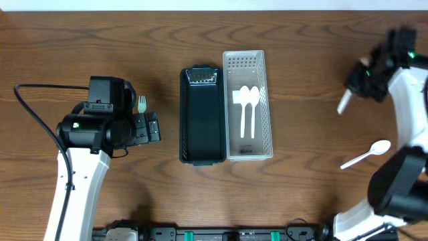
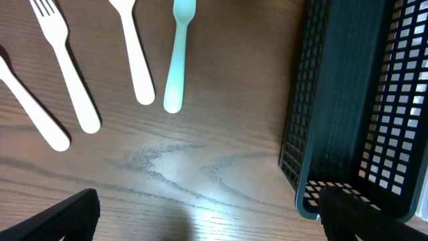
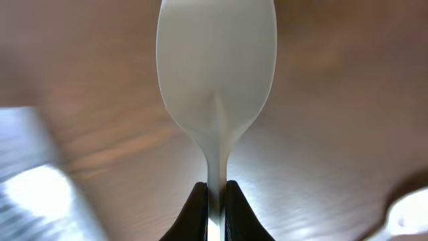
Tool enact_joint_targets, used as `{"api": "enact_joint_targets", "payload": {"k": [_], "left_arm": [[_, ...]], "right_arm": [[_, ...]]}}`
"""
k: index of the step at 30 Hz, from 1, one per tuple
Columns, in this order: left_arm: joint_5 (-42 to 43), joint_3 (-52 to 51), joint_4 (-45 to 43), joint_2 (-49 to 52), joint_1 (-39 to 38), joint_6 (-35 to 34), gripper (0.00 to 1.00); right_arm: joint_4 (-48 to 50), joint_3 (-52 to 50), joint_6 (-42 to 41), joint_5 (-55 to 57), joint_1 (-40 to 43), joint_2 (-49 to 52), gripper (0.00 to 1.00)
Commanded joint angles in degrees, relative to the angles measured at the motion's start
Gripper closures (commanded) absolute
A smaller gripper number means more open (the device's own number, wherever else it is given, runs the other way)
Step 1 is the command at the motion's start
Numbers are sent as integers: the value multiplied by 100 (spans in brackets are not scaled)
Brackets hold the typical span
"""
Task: Pack container
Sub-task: 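Lower the spoon into the white basket and open the gripper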
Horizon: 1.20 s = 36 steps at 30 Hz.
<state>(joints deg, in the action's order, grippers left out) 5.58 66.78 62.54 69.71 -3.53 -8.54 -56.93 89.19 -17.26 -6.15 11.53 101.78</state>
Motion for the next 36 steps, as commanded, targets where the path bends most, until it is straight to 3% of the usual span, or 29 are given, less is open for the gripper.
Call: {"api": "enact_joint_targets", "payload": {"k": [1,9,14,26,28,29,36], "left_arm": [[-74,96,-7,0,4,116,2],[-74,96,-26,2,4,116,2],[-74,96,-26,2,4,116,2],[-74,96,-26,0,4,118,2],[-74,96,-28,2,4,116,2],[-74,96,-28,0,4,116,2],[-74,96,-70,2,4,116,2]], "right_arm": [[-181,387,-140,-118,-822,-302,99],[-15,415,-686,-28,-2815,-15,99],[83,415,-850,319,-3532,492,99],[142,413,-1137,378,-3740,1764,98],[144,413,-1064,369,-3748,1797,91],[149,413,-1012,341,-3751,1797,82],[-125,988,-621,175,-3731,1738,80]]}}
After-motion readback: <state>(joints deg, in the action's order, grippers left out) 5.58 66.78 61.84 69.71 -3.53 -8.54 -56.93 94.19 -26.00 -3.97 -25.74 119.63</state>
